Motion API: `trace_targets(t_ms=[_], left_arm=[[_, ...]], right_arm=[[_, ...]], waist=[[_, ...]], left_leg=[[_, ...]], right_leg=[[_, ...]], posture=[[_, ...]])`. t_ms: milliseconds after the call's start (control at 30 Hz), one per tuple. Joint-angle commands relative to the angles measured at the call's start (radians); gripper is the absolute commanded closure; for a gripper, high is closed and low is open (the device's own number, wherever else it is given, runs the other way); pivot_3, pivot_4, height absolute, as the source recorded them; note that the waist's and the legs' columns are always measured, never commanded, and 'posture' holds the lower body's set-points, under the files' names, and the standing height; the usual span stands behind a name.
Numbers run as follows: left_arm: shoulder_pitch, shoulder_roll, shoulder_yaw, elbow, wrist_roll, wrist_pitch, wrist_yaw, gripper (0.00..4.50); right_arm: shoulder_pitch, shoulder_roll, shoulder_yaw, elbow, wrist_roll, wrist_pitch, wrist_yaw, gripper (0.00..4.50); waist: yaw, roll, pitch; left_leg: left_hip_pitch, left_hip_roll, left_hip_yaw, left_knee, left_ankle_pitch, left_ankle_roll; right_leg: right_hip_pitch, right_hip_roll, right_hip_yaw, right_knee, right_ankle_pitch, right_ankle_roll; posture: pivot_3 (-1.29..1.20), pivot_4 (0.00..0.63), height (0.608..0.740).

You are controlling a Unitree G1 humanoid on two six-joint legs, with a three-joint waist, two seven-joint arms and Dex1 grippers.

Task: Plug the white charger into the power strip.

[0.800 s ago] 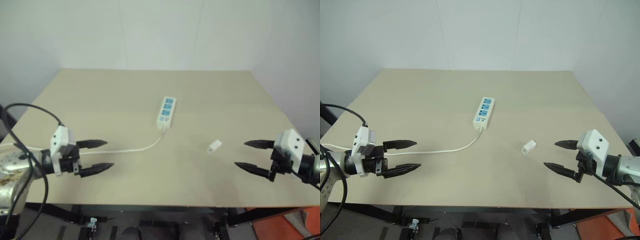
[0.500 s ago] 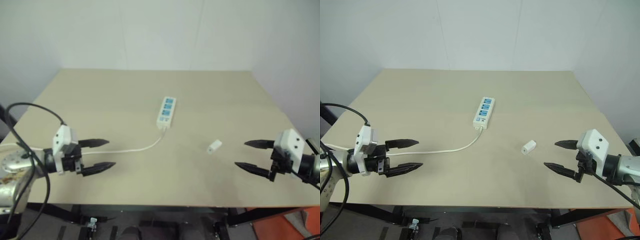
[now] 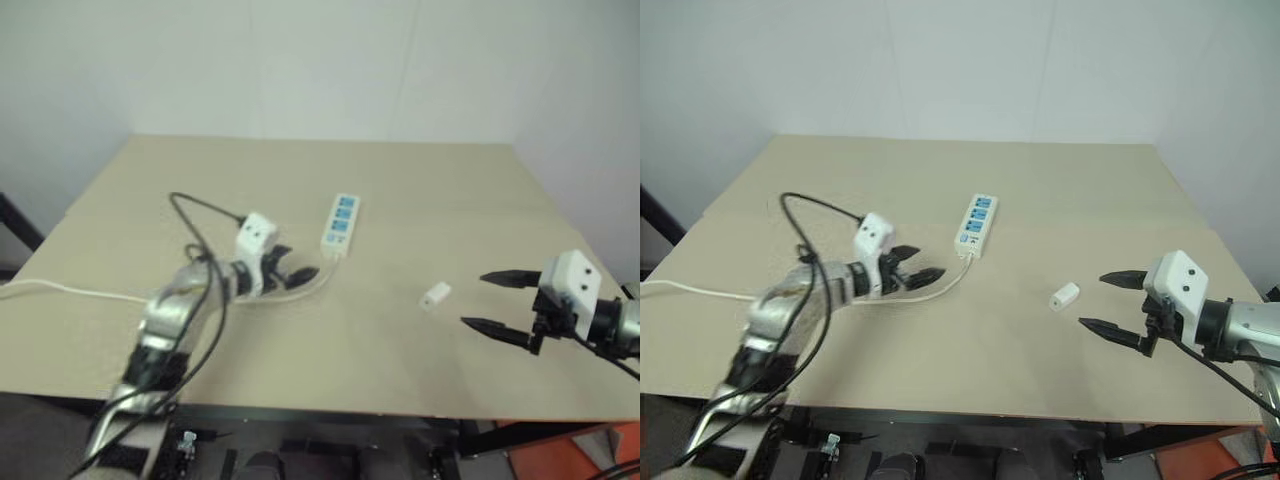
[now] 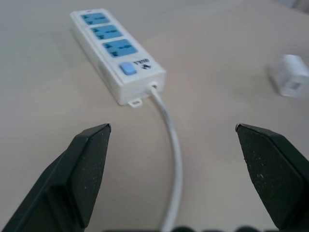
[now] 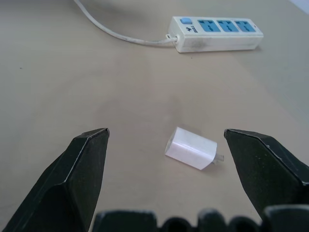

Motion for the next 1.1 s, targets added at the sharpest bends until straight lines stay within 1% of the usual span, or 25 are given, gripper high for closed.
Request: trace_targets(t_ms=[33,167,267,300,367,467,533,567,633,700,800,900,1033,1100], left_arm=[[-0.076,-0.062,-0.041,0.189,0.088,-0.046,0.066,0.00],[-0.122,-0.142,-0.062,0.375,0.140,-0.095,0.089,0.00],[-0.136,-0.200,-0.040,0.491,0.164,-0.133,0.137,0.55],[-0.139,-0.216,-0.028,0.521,0.164,-0.148,0.142,0.90],[-0.145,-0.240,-0.006,0.557,0.164,-0.162,0.146,1.55],[-0.146,-0.261,0.015,0.563,0.167,-0.161,0.154,2.35],[-0.136,-0.263,0.021,0.549,0.169,-0.156,0.146,3.02],[-0.129,-0.260,0.021,0.538,0.170,-0.152,0.140,3.27],[-0.113,-0.245,0.016,0.511,0.171,-0.147,0.112,3.91],[-0.079,-0.208,-0.004,0.441,0.166,-0.131,0.051,4.48],[0.016,-0.100,-0.059,0.265,0.150,-0.145,-0.114,4.48],[0.132,0.046,-0.098,0.090,0.134,-0.210,-0.294,4.48],[0.251,0.226,-0.070,-0.047,0.099,-0.255,-0.456,4.48],[0.282,0.283,-0.049,-0.060,0.105,-0.271,-0.472,4.48]], right_arm=[[0.004,-0.008,-0.034,-0.046,0.022,-0.012,-0.015,0.01],[0.015,-0.005,-0.043,-0.065,0.029,-0.014,-0.022,0.01],[0.017,-0.002,-0.045,-0.069,0.030,-0.018,-0.026,0.00],[0.018,-0.002,-0.045,-0.070,0.030,-0.019,-0.026,0.00],[0.020,0.000,-0.046,-0.072,0.031,-0.020,-0.026,0.00],[0.020,0.001,-0.047,-0.074,0.034,-0.021,-0.025,0.00],[0.020,0.001,-0.045,-0.072,0.034,-0.024,-0.024,0.00],[0.019,0.001,-0.043,-0.070,0.034,-0.025,-0.024,0.00],[0.018,0.001,-0.039,-0.066,0.034,-0.028,-0.024,0.00],[0.019,0.001,-0.034,-0.065,0.035,-0.030,-0.024,0.00],[0.027,0.002,-0.032,-0.069,0.038,-0.032,-0.024,0.00],[0.040,0.006,-0.031,-0.076,0.042,-0.033,-0.024,0.00],[0.052,0.012,-0.025,-0.084,0.045,-0.037,-0.023,0.00],[0.054,0.014,-0.022,-0.086,0.047,-0.037,-0.024,0.00]], waist=[[-0.004,0.000,0.000],[-0.007,0.000,0.000],[0.003,0.000,-0.001],[0.004,0.000,-0.001],[0.005,0.000,-0.001],[0.005,0.000,-0.002],[0.005,0.000,-0.002],[0.005,0.000,-0.002],[0.005,0.000,-0.002],[0.003,0.000,-0.002],[-0.003,0.001,-0.002],[-0.015,0.001,-0.002],[-0.023,0.001,-0.002],[-0.025,0.001,-0.002]], left_leg=[[0.000,0.000,0.000,0.000,0.000,0.000],[-0.001,0.000,0.000,-0.001,0.000,0.000],[0.000,-0.001,0.000,0.000,0.000,0.000],[0.001,-0.001,0.000,0.000,0.000,0.000],[0.005,-0.001,0.000,0.000,0.000,0.000],[0.008,-0.001,-0.001,-0.001,0.000,0.000],[0.008,-0.001,-0.001,-0.001,0.000,0.000],[0.007,-0.001,-0.001,-0.001,0.000,0.000],[0.007,-0.001,-0.001,-0.001,0.000,0.000],[0.007,-0.001,-0.001,-0.001,0.000,0.000],[0.007,0.000,-0.001,-0.001,0.000,0.000],[0.008,0.000,-0.001,-0.003,0.000,0.000],[0.008,0.001,-0.001,-0.003,0.000,0.000],[0.008,0.001,-0.001,-0.003,0.000,0.000]], right_leg=[[0.000,0.000,0.000,0.000,0.000,0.000],[-0.001,0.000,0.000,0.000,0.000,0.000],[0.001,0.000,0.000,0.000,0.000,0.001],[0.002,0.000,0.000,0.000,-0.003,0.006],[0.007,0.000,0.000,-0.002,-0.003,0.007],[0.011,0.000,-0.001,-0.003,-0.004,0.007],[0.011,-0.001,-0.001,-0.003,-0.004,0.008],[0.011,-0.001,-0.001,-0.004,-0.004,0.008],[0.011,-0.001,-0.001,-0.004,-0.004,0.008],[0.011,-0.001,-0.001,-0.004,-0.004,0.008],[0.010,-0.001,-0.001,-0.004,-0.004,0.008],[0.009,0.000,-0.001,-0.003,-0.004,0.006],[0.009,0.000,-0.001,-0.002,-0.005,0.005],[0.009,0.000,-0.001,-0.002,-0.005,0.005]], posture=[[0.00,0.150,0.740],[0.00,0.150,0.740],[0.00,0.150,0.740],[0.00,0.150,0.740],[0.00,0.150,0.740],[0.00,0.150,0.740],[0.00,0.150,0.740],[0.00,0.150,0.740],[0.00,0.150,0.740],[0.00,0.150,0.740],[0.00,0.150,0.740],[0.00,0.150,0.740],[0.00,0.150,0.740],[0.00,0.150,0.740]])
